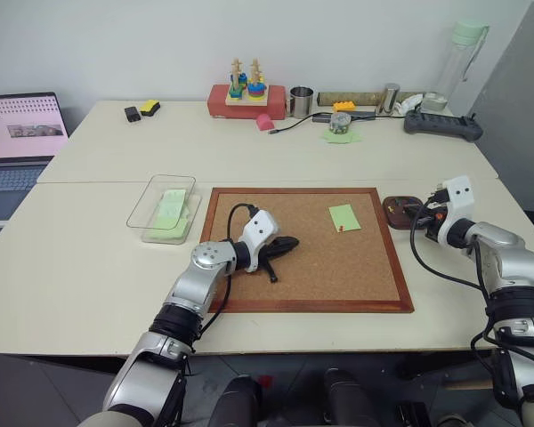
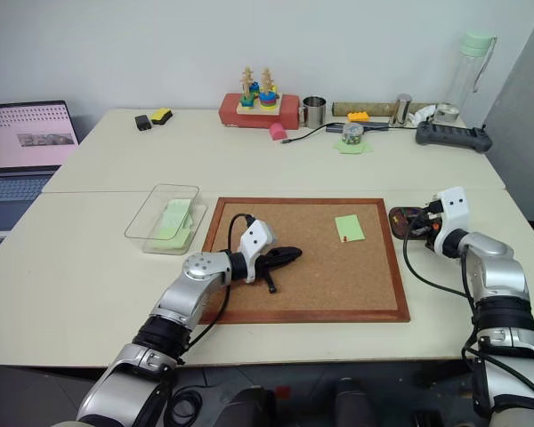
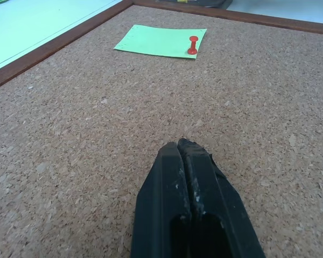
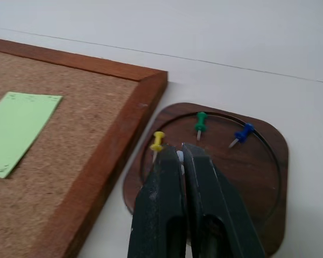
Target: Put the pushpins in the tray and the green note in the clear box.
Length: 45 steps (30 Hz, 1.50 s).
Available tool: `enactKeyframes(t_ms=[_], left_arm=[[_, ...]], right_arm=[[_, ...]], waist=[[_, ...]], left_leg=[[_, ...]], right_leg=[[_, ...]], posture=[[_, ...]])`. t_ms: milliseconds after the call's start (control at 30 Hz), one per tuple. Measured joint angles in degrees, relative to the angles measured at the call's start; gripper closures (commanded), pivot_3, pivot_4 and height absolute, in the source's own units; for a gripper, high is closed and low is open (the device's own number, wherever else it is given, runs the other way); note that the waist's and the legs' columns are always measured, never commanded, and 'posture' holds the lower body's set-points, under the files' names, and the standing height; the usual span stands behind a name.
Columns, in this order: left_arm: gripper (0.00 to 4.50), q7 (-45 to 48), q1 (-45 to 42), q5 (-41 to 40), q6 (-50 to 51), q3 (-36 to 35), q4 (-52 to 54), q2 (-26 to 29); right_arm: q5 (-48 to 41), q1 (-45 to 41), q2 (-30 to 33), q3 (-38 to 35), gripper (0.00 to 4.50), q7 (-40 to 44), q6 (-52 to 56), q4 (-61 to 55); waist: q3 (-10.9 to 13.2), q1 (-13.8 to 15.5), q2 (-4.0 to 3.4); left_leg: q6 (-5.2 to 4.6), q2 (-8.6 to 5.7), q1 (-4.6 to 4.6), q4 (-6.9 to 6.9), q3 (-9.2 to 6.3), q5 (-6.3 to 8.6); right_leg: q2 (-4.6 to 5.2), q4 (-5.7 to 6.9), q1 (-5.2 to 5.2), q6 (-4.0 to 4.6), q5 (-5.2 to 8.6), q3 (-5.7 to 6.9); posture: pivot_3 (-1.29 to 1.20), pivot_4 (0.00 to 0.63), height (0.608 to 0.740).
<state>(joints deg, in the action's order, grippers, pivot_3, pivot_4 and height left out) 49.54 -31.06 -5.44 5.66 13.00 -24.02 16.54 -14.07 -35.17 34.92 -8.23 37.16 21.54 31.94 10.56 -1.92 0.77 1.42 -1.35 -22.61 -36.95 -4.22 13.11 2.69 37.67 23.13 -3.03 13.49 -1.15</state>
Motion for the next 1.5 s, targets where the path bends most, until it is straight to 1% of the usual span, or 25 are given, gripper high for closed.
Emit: enactKeyframes(t_ms=[67,133,367,500,600,667,900,933,1233,1367,1400,1500], left_arm=[[4.50,0.03,0.02,0.00,0.00,0.01,0.08,0.00],[4.50,0.05,0.04,0.00,0.00,0.03,0.20,0.00],[4.50,0.05,0.13,0.00,0.01,0.03,0.71,0.03],[4.50,0.06,0.30,0.00,0.01,0.07,0.77,0.01],[4.50,0.15,0.52,0.00,0.02,0.06,0.78,0.14],[4.50,0.14,0.43,0.00,0.02,0.00,0.74,0.20],[4.50,0.13,0.30,0.01,0.02,0.09,0.68,0.07],[4.50,0.13,0.33,0.01,0.02,0.09,0.69,0.07],[4.50,0.09,0.45,0.01,0.03,0.06,0.76,0.14],[4.50,0.08,0.46,0.02,0.03,0.05,0.76,0.15],[4.50,0.08,0.46,0.01,0.03,0.05,0.76,0.15],[4.50,0.08,0.50,0.01,0.03,0.05,0.86,0.15]], right_arm=[[0.04,-0.28,-0.06,-0.04,3.58,-0.70,-0.53,1.12],[-0.02,-0.35,-0.13,-0.10,3.32,-1.05,-1.01,2.00],[-1.97,-1.60,-0.19,-2.74,1.92,-0.56,-0.86,1.57],[-3.62,0.14,0.34,-2.00,1.92,4.80,0.03,-4.65],[-3.60,3.80,0.78,1.97,1.92,10.43,-0.62,-12.56],[-2.72,5.62,-0.43,5.29,1.92,12.06,-1.42,-15.97],[0.97,5.84,-5.73,11.84,1.92,12.11,-6.16,-16.95],[1.65,5.57,-6.83,11.97,1.92,11.67,-7.19,-15.65],[3.86,4.39,-9.34,12.66,1.92,11.35,-10.08,-9.07],[3.97,3.86,-10.19,12.65,2.59,11.36,-11.34,-7.24],[3.99,3.77,-10.36,12.65,2.88,11.35,-11.54,-6.85],[3.95,3.67,-10.46,12.63,3.48,11.46,-12.17,-6.61]], waist=[[0.00,0.01,0.00],[0.00,0.00,0.00],[0.00,-0.01,0.00],[-0.01,0.03,-0.02],[-0.05,0.00,-0.03],[-0.05,-0.06,-0.04],[-0.05,0.03,-0.04],[-0.06,0.05,-0.04],[-0.06,0.01,-0.04],[-0.06,0.01,-0.05],[-0.06,0.01,-0.05],[-0.06,0.01,-0.05]], left_leg=[[0.00,0.00,0.00,0.00,0.00,0.00],[0.00,0.00,-0.01,0.00,0.00,0.00],[0.00,0.00,0.00,0.01,-0.01,0.00],[-0.01,0.00,-0.03,0.04,-0.04,0.01],[-0.02,0.04,-0.03,0.05,-0.09,0.02],[-0.02,0.04,-0.02,0.05,-0.08,0.02],[-0.01,0.02,-0.03,0.02,-0.09,0.01],[-0.01,0.03,-0.03,0.02,-0.10,0.01],[-0.01,0.03,-0.01,0.04,-0.09,0.01],[-0.01,0.03,-0.01,0.04,-0.09,0.01],[-0.01,0.03,-0.01,0.04,-0.09,0.01],[-0.01,0.03,-0.01,0.04,-0.09,0.01]], right_leg=[[0.00,0.00,0.00,0.00,0.00,0.00],[0.00,0.00,0.00,0.00,0.00,-0.01],[0.00,0.00,0.00,0.00,0.00,0.00],[-0.01,-0.02,0.00,-0.01,0.01,0.03],[-0.04,-0.03,-0.01,-0.02,0.01,0.08],[-0.05,-0.04,0.00,-0.02,0.01,0.06],[-0.04,-0.04,0.00,-0.01,0.01,0.05],[-0.04,-0.04,0.00,-0.01,0.01,0.06],[-0.05,-0.04,0.01,0.00,0.01,0.06],[-0.05,-0.04,0.01,0.00,0.01,0.05],[-0.05,-0.04,0.01,0.00,0.00,0.05],[-0.05,-0.04,0.01,0.00,0.01,0.05]], posture=[[0.00,0.150,0.740],[0.00,0.150,0.740],[0.00,0.150,0.740],[0.00,0.150,0.740],[0.00,0.150,0.740],[0.00,0.150,0.740],[0.00,0.150,0.740],[0.00,0.150,0.740],[0.00,0.150,0.740],[0.00,0.150,0.740],[0.00,0.150,0.740],[0.00,0.150,0.740]])
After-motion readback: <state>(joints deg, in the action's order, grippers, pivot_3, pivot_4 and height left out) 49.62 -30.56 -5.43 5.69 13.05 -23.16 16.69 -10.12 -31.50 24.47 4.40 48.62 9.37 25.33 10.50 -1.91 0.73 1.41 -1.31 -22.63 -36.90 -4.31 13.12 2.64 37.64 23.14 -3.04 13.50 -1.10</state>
